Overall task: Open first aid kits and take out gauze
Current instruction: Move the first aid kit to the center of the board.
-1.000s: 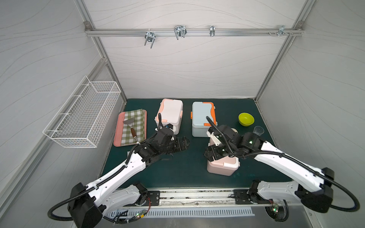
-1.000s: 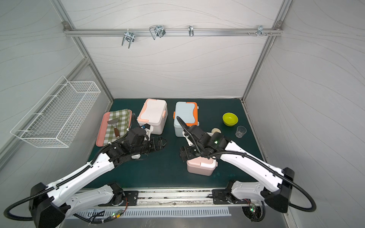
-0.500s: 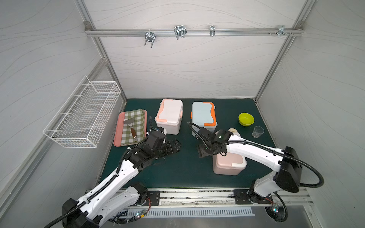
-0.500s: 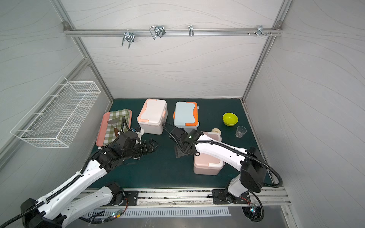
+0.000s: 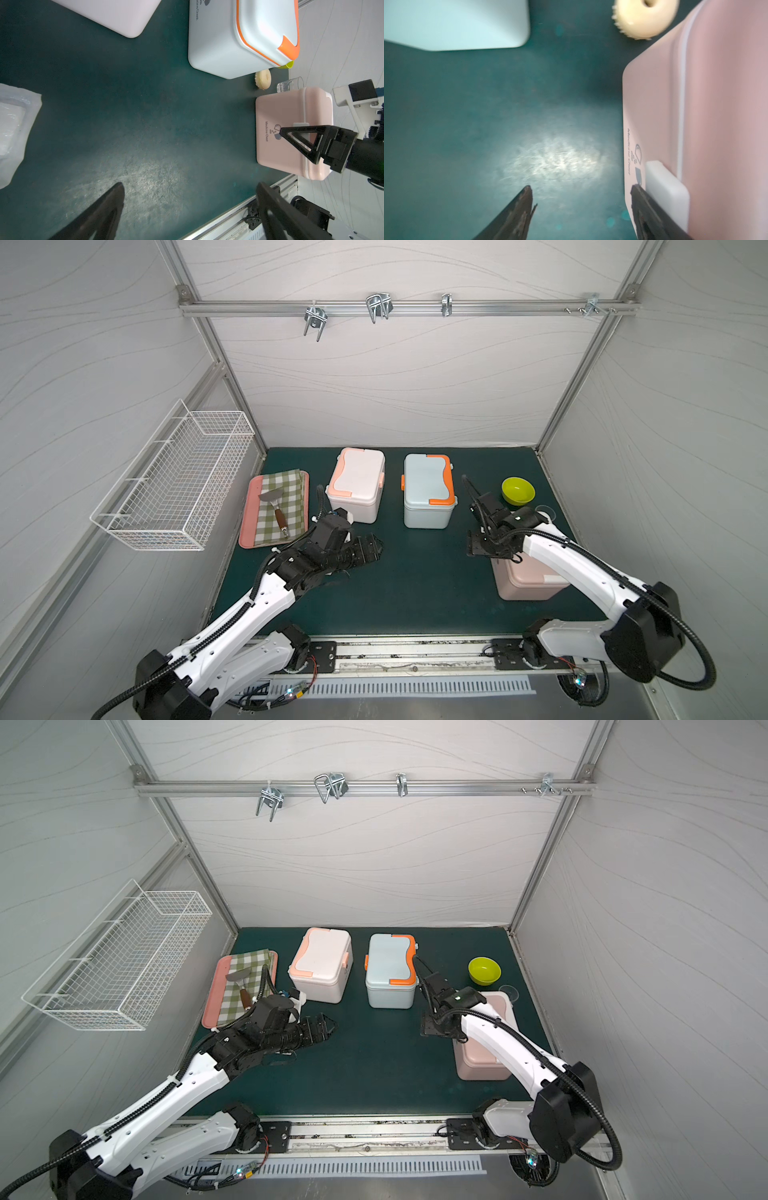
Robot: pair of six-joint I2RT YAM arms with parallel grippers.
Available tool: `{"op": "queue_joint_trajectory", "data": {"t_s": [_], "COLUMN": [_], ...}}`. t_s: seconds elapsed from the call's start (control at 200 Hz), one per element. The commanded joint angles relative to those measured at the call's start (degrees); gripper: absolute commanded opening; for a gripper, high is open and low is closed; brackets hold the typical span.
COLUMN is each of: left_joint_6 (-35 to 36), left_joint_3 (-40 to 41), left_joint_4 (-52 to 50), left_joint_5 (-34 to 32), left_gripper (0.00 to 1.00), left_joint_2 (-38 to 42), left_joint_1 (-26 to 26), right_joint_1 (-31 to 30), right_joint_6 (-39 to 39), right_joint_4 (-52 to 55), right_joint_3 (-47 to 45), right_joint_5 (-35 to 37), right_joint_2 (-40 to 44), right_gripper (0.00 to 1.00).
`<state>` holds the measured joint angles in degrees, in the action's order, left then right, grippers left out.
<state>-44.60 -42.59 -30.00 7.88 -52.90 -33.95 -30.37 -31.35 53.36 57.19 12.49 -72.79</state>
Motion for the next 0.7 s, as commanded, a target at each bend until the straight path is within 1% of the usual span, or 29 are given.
{"op": "queue_joint_trajectory", "data": {"t_s": [0.0, 0.15, 0.255, 0.4, 0.47, 0.53, 0.605, 0.695], "left_joint_6": [0.21, 0.58, 0.82, 1.14, 1.44, 1.97, 2.72, 4.28], "left_joint_3": [-0.73, -1.4, -1.94, -2.78, -3.49, -4.36, -6.08, -9.1], "left_joint_4": [1.61, 1.02, 0.77, 0.39, 0.08, -0.03, -0.51, -0.65], "left_joint_5": [0.62, 0.73, 0.98, 1.37, 1.82, 2.34, 2.76, 3.22], "left_gripper": [0.99, 0.99, 0.99, 0.99, 0.99, 0.99, 0.99, 0.99], "left_joint_2": [-0.14, -0.52, -1.01, -1.91, -2.75, -3.7, -5.17, -7.52], "left_joint_1": [0.26, 0.26, 0.22, 0.21, 0.22, 0.19, 0.28, 0.2], "right_joint_1": [5.79, 11.97, 15.8, 19.26, 20.61, 20.78, 20.73, 20.62], "right_joint_6": [4.62, 5.17, 4.56, 3.51, 3.48, 4.32, 6.03, 8.13], "right_joint_4": [1.75, 0.66, 1.2, 1.61, 1.37, 0.47, -1.3, -4.24], "right_joint_3": [-1.23, -2.43, -2.43, -2.74, -2.65, -2.37, -1.76, -0.92], "right_joint_5": [-1.47, -3.31, -3.03, -1.52, -2.5, -5.75, -12.53, -21.94], "right_joint_2": [1.92, 4.53, 4.94, 6.62, 7.84, 8.88, 10.04, 11.66], "right_gripper": [0.77, 0.79, 0.79, 0.79, 0.79, 0.81, 0.84, 0.9]}}
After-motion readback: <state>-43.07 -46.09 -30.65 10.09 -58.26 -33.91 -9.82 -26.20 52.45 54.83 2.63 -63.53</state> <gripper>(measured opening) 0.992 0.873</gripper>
